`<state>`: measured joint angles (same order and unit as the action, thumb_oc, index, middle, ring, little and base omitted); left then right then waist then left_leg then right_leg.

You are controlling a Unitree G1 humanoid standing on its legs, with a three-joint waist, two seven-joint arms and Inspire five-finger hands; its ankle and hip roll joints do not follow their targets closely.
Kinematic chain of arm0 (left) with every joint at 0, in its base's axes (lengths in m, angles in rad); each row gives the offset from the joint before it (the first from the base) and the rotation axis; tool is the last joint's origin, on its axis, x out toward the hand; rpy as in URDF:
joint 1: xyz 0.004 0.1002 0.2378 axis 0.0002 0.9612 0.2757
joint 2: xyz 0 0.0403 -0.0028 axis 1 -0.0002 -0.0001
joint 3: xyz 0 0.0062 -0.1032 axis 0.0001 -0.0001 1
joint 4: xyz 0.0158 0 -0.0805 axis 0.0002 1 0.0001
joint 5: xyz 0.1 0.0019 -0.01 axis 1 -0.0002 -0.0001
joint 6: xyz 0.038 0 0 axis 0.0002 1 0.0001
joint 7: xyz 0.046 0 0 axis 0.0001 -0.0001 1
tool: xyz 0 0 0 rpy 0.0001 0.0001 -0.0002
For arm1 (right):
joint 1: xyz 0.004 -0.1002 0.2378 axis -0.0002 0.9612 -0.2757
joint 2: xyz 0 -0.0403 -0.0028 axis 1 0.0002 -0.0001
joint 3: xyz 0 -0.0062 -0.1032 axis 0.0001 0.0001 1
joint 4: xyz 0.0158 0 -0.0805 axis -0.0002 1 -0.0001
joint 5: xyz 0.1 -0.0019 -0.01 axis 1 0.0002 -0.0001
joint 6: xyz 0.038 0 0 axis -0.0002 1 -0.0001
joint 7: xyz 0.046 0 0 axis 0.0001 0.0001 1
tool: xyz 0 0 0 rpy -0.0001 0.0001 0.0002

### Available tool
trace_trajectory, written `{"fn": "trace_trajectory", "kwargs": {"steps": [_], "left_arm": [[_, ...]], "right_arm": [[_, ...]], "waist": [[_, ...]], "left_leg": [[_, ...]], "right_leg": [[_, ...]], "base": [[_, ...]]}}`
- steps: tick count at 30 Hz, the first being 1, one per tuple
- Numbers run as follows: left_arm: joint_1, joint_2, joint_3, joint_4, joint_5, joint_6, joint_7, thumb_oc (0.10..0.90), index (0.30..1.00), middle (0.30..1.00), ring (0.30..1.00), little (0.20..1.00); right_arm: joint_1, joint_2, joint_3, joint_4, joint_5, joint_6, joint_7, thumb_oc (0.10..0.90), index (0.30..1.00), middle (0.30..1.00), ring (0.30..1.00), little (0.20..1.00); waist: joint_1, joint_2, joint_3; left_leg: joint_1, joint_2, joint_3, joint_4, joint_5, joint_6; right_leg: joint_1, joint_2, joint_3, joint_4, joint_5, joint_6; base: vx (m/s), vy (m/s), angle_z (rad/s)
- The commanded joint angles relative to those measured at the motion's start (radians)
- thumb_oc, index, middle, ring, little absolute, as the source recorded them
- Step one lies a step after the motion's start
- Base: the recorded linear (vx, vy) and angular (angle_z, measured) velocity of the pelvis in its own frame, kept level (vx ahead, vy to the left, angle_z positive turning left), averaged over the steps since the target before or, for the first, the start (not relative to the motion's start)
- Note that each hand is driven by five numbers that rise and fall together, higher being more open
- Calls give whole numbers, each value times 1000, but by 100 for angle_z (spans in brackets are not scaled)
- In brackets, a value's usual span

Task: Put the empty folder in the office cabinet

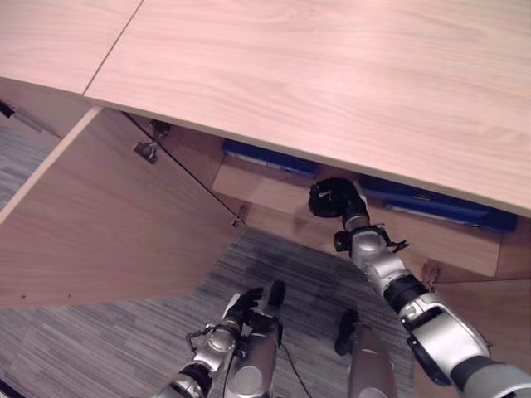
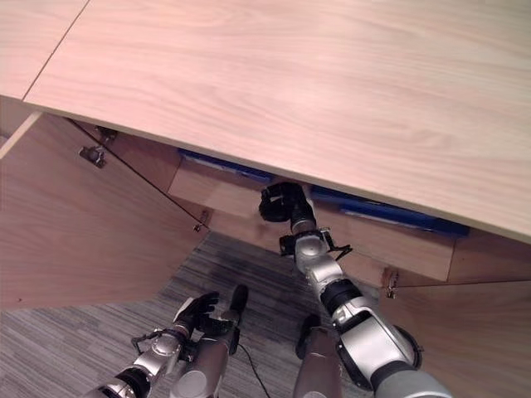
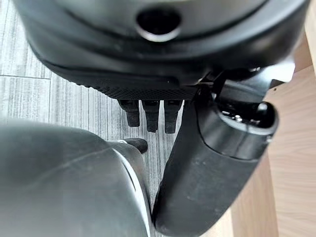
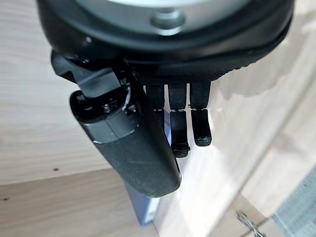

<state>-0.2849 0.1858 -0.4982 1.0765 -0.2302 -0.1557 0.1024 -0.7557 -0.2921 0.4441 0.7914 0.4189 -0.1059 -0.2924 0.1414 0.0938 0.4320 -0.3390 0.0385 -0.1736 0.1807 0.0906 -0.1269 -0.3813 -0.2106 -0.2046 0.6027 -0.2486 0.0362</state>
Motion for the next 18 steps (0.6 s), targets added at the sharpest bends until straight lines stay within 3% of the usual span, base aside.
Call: {"fn": "trace_trajectory", "kwargs": {"steps": [1, 8, 18], "left_arm": [[-6, 32, -23, -24, -1, -31, 6, 800, 900, 900, 900, 900], [8, 39, -39, -29, 3, -30, -8, 800, 900, 900, 900, 900], [8, 62, -68, -40, -15, -37, -14, 800, 900, 900, 900, 900]], "right_arm": [[-118, -3, -51, -77, 36, -100, -17, 400, 300, 300, 300, 300], [-193, -43, -85, -89, 61, -115, -39, 400, 300, 300, 300, 300], [-348, -95, -83, 64, 81, -94, -62, 400, 300, 300, 300, 300]], "waist": [[3, -18, -53], [12, -24, -59], [41, -15, -21]], "left_leg": [[13, 74, -8, 86, -134, -27], [26, 75, -18, 72, -135, -31], [3, 67, -33, 107, -149, -27]], "right_leg": [[46, -66, 42, -95, 84, 126], [58, -69, 25, -90, 75, 126], [33, -78, 17, -35, 48, 123]], "base": [[45, -14, 2], [36, -12, 2], [6, 0, 8]]}}
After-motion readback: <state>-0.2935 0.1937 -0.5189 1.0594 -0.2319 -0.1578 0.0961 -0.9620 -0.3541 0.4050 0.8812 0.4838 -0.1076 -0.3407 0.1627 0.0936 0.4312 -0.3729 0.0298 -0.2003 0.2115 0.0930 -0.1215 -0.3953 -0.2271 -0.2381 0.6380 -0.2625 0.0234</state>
